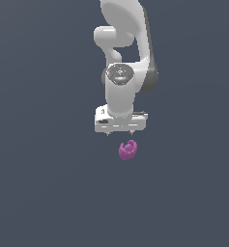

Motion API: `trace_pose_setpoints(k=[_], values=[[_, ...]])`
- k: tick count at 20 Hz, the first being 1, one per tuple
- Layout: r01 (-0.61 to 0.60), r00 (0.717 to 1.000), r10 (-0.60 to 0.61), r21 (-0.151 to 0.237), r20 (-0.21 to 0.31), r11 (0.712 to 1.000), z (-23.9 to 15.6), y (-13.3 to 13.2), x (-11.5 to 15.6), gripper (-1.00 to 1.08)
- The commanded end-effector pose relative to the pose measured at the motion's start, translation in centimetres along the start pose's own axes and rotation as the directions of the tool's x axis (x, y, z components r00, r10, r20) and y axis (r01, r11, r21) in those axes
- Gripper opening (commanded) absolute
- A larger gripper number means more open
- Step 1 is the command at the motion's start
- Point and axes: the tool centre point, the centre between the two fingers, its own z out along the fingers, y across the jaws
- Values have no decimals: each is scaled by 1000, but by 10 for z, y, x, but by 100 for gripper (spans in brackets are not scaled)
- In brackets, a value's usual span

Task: Pick up the object and move it to a goal position.

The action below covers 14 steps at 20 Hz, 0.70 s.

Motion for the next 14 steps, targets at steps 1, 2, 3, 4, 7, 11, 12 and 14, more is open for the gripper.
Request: trace_pose_setpoints(k=[1,2,3,4,7,11,12,14], values=[[5,1000,-5,1,1,1000,0,-2,0,100],[3,1000,-3,1,1,1000,0,-1,0,100],[2,1000,-2,0,1,1000,0,0,0,100],[1,1000,-1,1,1,1000,0,-1,0,100],[-10,1000,10,1,1,1000,0,-1,0,100],[-42,999,42,0,0,999,1,-2,1,100],[-53,999,53,0,0,999,1,-2,2,100],[-78,997,78,-1,-1,997,2,-3,3,100]])
